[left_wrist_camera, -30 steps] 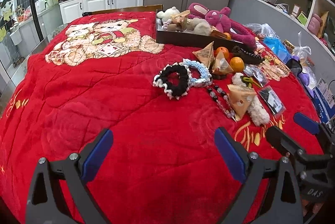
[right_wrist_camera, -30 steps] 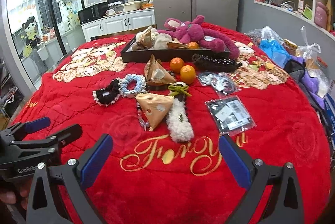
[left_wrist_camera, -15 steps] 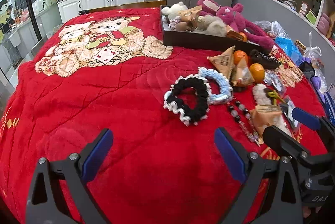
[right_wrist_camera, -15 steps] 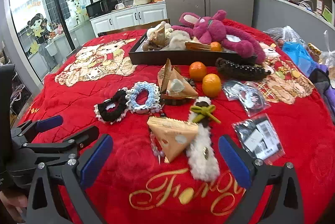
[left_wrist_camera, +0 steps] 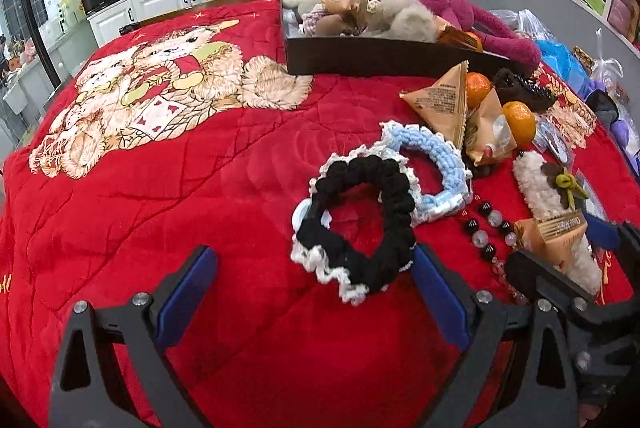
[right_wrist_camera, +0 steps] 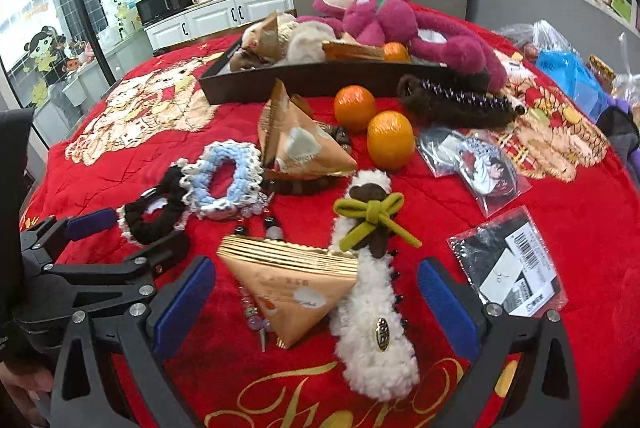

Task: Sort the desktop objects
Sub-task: 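Move left gripper to black lace scrunchie while right gripper approaches triangular snack packet, then close left gripper on black scrunchie and lift while right gripper grasps brown triangular packet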

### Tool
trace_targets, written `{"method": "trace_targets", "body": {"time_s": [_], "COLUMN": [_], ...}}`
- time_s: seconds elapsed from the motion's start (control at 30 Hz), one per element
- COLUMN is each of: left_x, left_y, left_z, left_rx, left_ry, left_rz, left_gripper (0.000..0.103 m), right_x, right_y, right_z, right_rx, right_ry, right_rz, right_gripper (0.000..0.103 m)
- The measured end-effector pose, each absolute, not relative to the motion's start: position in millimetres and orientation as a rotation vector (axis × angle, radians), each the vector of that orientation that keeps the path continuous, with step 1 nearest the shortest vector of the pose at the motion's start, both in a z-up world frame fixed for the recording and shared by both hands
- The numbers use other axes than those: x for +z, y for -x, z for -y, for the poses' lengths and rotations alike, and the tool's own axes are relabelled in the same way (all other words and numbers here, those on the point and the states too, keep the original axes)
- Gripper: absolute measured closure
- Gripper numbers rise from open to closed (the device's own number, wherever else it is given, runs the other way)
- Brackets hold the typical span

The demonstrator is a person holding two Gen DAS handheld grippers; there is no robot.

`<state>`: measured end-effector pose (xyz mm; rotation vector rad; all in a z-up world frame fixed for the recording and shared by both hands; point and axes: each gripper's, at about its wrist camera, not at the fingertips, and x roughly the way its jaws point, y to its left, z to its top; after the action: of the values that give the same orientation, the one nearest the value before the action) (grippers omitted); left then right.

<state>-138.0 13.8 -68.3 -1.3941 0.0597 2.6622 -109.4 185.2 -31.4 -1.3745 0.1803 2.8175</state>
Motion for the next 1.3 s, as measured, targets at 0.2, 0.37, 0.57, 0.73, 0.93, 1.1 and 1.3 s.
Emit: {"method": "trace_targets", "body": {"time_s": [0.2, 0.37, 0.57, 0.73, 0.93, 1.1, 1.3], "left_x": [-68.9, -68.5, -64.3, -61.7, -56.7, -45.7, -30.6], "left_y": [138.7, 134.4, 128.2, 125.2, 118.2, 106.2, 94.7], "left_z": [-10.9, -13.4, -15.0, -8.8, -4.5, -8.3, -14.5], "left_rx": [2.673, 2.673, 2.688, 2.68, 2.68, 2.687, 2.69], "left_ry": [1.384, 1.367, 1.341, 1.347, 1.35, 1.318, 1.275], "left_rz": [-0.045, -0.07, -0.069, -0.014, 0.024, 0.003, 0.002], "left_gripper": [0.008, 0.016, 0.053, 0.084, 0.093, 0.098, 0.098], "right_x": [-39.3, -39.1, -37.0, -32.9, -24.8, -11.6, 1.8], "right_y": [114.1, 114.5, 111.9, 108.2, 100.1, 90.4, 75.7], "right_z": [-183.5, -179.5, -179.2, -181.1, -178.6, -176.9, -178.4], "right_rx": [2.809, 2.82, 2.823, 2.829, 2.852, 2.876, 2.903], "right_ry": [1.389, 1.386, 1.373, 1.364, 1.363, 1.333, 1.309], "right_rz": [-0.15, -0.117, -0.096, -0.104, -0.11, -0.113, -0.105], "right_gripper": [0.014, 0.02, 0.034, 0.041, 0.042, 0.042, 0.042]}}
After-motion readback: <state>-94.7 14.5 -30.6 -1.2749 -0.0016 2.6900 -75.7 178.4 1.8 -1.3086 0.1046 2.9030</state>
